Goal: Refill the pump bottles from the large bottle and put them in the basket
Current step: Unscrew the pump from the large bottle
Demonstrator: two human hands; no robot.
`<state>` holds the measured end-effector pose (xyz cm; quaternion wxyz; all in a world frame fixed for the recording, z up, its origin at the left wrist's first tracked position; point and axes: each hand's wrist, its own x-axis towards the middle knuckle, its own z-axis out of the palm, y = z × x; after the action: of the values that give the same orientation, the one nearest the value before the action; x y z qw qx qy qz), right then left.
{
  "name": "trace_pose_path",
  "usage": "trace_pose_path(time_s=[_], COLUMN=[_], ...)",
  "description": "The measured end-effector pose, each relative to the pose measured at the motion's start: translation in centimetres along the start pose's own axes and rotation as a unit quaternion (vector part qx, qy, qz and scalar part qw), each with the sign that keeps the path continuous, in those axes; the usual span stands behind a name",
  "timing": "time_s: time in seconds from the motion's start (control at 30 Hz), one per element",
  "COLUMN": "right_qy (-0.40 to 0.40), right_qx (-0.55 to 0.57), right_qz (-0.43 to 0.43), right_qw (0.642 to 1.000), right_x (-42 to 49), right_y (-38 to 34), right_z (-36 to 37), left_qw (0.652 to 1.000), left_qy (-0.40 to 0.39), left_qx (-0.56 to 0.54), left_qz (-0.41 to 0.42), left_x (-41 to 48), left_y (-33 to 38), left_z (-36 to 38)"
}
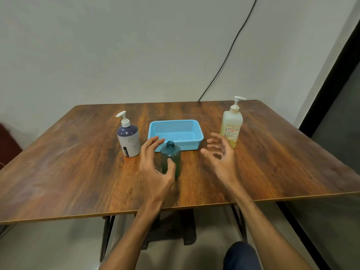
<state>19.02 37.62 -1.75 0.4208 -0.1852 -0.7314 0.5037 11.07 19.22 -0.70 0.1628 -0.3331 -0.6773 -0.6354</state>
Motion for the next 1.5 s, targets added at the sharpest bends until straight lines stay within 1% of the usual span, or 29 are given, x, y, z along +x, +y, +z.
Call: trace_pose_path(time_s=[0.17, 0.23, 0.37, 0.43, 0.5, 0.63, 0.77, 0.9, 1.03, 1.13, 1.2, 1.4, 1.5], right_qy=[0.066, 0.091, 0.169, 0.187, 0.179, 0.122, 0.085, 0.1, 0.102, 0.088, 0.075, 0.052, 0.042], right_qx=[-0.015, -0.03, -0.064, -0.083, -0.1, -0.093, -0.064, -0.068, -0.075, -0.082, -0.084, -0.053, -0.054], right_qz=[-0.017, -0.015, -0.013, -0.004, 0.024, 0.095, 0.121, 0.103, 0.094, 0.076, 0.062, 0.046, 0.033], right_qw=[0.998, 0.995, 0.983, 0.979, 0.978, 0.984, 0.987, 0.987, 0.988, 0.99, 0.992, 0.996, 0.997], right_x=[2.7, 3.8, 6.2, 7.3, 8.6, 11.3, 12.9, 13.0, 10.7, 7.8, 5.8, 0.7, -0.8], right_y=[-0.2, 0.3, 1.5, 2.1, 3.2, 5.7, 7.0, 7.1, 5.9, 4.8, 4.0, 1.1, 0.4], right_z=[-2.9, -3.7, -4.5, -4.6, -4.7, -4.3, -4.1, -4.3, -4.1, -4.0, -3.6, -2.5, -1.8], left_qw=[0.997, 0.997, 0.994, 0.992, 0.991, 0.987, 0.985, 0.985, 0.985, 0.985, 0.986, 0.987, 0.987], left_qy=[-0.013, -0.032, -0.084, -0.11, -0.128, -0.153, -0.164, -0.166, -0.159, -0.156, -0.152, -0.14, -0.141], left_qx=[-0.02, -0.031, -0.046, -0.046, -0.047, -0.037, -0.037, -0.036, -0.048, -0.052, -0.052, -0.062, -0.063], left_qz=[0.07, 0.066, 0.045, 0.027, 0.002, -0.019, -0.034, -0.034, -0.04, -0.053, -0.047, -0.051, -0.053], left_x=[1.1, 1.8, 3.4, 4.1, 4.8, 5.7, 5.9, 5.7, 4.8, 3.8, 3.0, 0.4, -0.6], left_y=[2.3, 3.0, 2.9, 2.4, 1.7, 0.3, -1.0, -1.4, -0.9, -0.5, -0.2, 0.0, 0.0], left_z=[3.9, 5.7, 9.2, 10.7, 12.0, 13.9, 14.6, 14.5, 13.2, 11.8, 10.7, 7.8, 6.9])
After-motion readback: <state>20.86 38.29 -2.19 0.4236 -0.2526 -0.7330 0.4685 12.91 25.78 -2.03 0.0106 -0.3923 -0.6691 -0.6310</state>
